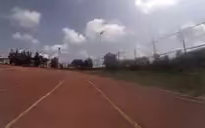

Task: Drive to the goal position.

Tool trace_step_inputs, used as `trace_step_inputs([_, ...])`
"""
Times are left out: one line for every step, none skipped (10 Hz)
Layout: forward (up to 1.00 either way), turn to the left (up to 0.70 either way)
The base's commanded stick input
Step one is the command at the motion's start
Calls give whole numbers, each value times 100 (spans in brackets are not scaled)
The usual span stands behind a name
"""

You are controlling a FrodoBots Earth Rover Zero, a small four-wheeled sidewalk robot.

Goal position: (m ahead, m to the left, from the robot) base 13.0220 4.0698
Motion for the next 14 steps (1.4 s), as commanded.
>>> trace_step_inputs([70, 0])
trace_step_inputs([70, 0])
trace_step_inputs([70, 0])
trace_step_inputs([70, 0])
trace_step_inputs([70, 0])
trace_step_inputs([70, 0])
trace_step_inputs([70, 0])
trace_step_inputs([70, 0])
trace_step_inputs([70, 0])
trace_step_inputs([70, 0])
trace_step_inputs([70, 0])
trace_step_inputs([70, 0])
trace_step_inputs([70, 0])
trace_step_inputs([70, 0])
